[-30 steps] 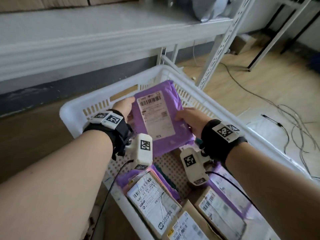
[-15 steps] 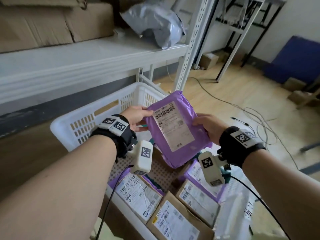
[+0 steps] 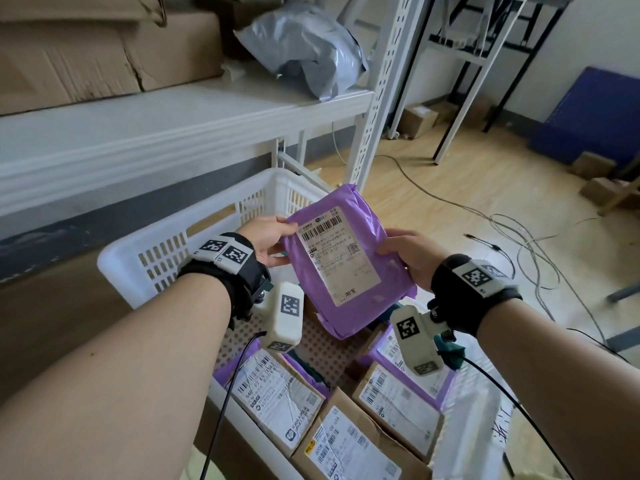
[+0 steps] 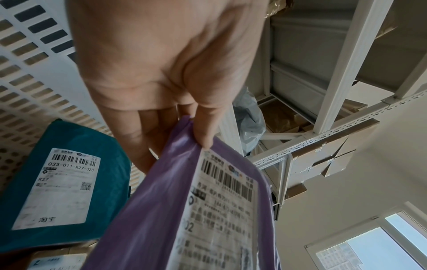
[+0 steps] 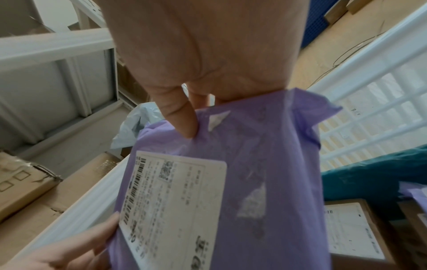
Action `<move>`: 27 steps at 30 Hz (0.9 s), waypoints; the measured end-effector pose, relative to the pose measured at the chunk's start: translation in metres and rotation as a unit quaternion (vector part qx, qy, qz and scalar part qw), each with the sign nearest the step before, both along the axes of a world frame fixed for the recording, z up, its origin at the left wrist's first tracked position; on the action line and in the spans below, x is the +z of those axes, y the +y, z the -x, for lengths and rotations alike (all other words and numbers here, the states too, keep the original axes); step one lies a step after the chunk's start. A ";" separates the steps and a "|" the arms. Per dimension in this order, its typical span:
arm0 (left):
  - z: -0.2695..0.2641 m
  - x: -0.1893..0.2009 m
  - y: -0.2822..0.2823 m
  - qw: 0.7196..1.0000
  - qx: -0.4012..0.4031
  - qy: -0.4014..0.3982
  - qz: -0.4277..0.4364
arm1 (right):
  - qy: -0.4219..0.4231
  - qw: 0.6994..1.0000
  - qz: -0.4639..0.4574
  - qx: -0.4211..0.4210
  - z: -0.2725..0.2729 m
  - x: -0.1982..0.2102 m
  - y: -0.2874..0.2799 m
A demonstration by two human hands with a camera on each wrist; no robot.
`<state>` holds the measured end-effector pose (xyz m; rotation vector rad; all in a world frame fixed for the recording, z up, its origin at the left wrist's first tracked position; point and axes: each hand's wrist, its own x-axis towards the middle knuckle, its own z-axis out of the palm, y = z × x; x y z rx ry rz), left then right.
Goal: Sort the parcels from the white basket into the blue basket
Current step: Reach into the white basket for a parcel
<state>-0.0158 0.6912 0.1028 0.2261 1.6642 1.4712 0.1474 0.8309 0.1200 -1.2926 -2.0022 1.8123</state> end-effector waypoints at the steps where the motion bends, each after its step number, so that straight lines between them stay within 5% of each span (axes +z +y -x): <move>1: 0.001 0.000 0.000 1.000 0.000 -0.002 0.000 | -0.001 1.000 -0.001 0.001 0.001 -0.001 0.000; 6: 0.004 -0.002 -0.001 1.000 0.014 -0.011 -0.006 | -0.002 1.000 -0.005 0.015 0.006 -0.004 0.002; 17: 0.039 -0.022 -0.002 0.979 0.203 -0.022 -0.016 | 0.035 0.999 -0.004 -0.028 -0.003 -0.001 0.024; 27: 0.052 -0.060 0.002 0.970 0.243 -0.003 0.018 | 0.049 0.995 0.059 -0.065 0.035 -0.048 0.016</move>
